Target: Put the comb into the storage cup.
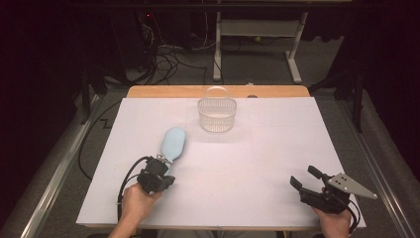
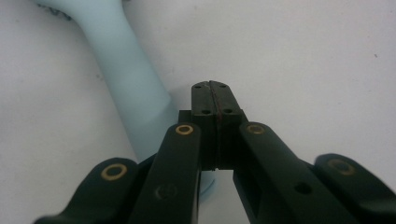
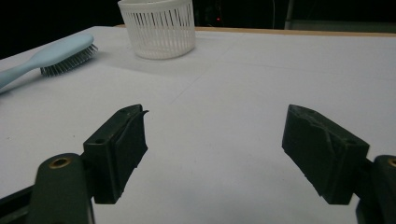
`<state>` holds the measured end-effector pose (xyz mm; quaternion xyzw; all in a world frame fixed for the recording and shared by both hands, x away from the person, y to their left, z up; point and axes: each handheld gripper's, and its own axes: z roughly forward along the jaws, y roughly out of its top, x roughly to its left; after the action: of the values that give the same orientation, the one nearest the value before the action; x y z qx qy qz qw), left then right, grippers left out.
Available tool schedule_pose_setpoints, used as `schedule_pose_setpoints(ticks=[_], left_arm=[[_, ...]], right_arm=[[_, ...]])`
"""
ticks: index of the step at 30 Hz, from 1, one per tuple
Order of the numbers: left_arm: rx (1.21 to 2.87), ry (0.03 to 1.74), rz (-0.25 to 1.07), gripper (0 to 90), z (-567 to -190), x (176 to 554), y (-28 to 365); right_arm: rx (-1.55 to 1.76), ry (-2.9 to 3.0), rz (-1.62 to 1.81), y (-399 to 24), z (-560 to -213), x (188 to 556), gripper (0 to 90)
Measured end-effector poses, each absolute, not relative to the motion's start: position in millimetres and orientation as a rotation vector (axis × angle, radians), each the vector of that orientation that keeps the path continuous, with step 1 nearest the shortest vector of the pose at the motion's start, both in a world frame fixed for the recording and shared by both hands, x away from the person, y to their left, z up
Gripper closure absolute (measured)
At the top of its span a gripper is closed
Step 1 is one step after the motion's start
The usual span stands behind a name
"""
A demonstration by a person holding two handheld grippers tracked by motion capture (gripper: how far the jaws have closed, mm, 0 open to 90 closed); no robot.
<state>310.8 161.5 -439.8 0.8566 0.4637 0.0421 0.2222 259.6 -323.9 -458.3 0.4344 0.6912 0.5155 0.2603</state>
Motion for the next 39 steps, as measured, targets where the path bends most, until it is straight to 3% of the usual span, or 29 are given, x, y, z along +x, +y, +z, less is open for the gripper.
schedule_pose_setpoints(ticks=[39], left_arm=[[2.345,1.387,0.181,88.4,-444,319,180]], right_arm=[[1.176,1.87,1.398,-324,-458,259,22.2]])
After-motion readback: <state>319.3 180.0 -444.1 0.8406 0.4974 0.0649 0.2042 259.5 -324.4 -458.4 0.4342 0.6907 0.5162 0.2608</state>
